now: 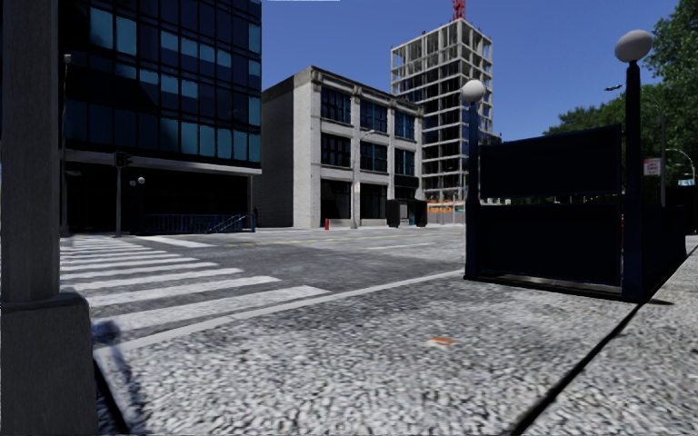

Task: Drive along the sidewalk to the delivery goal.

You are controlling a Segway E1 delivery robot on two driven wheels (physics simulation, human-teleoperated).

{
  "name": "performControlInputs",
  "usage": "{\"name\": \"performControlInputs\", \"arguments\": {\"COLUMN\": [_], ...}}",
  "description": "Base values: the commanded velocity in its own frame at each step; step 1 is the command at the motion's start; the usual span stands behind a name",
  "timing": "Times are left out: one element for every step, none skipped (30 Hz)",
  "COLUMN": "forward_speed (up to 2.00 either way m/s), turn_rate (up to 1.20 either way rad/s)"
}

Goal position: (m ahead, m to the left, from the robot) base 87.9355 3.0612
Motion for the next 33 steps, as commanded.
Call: {"name": "performControlInputs", "arguments": {"forward_speed": [2.0,2.0,2.0,1.99,1.98,1.97,1.97,1.97,1.96,1.94,1.91,1.87,1.87,1.79,1.69,1.65,1.65,1.61,1.58,1.57,1.57,1.57,1.57,1.57,1.57,1.57,1.57,1.57,1.57,1.57,1.57,1.57,1.57], "turn_rate": [0.4,0.4,0.4,0.41,0.41,0.41,0.41,0.41,0.41,0.41,0.47,0.51,0.51,0.53,0.53,0.55,0.55,0.6,0.62,0.62,0.63,0.63,0.63,0.63,0.63,0.63,0.63,0.63,0.63,0.63,0.63,0.63,0.63]}}
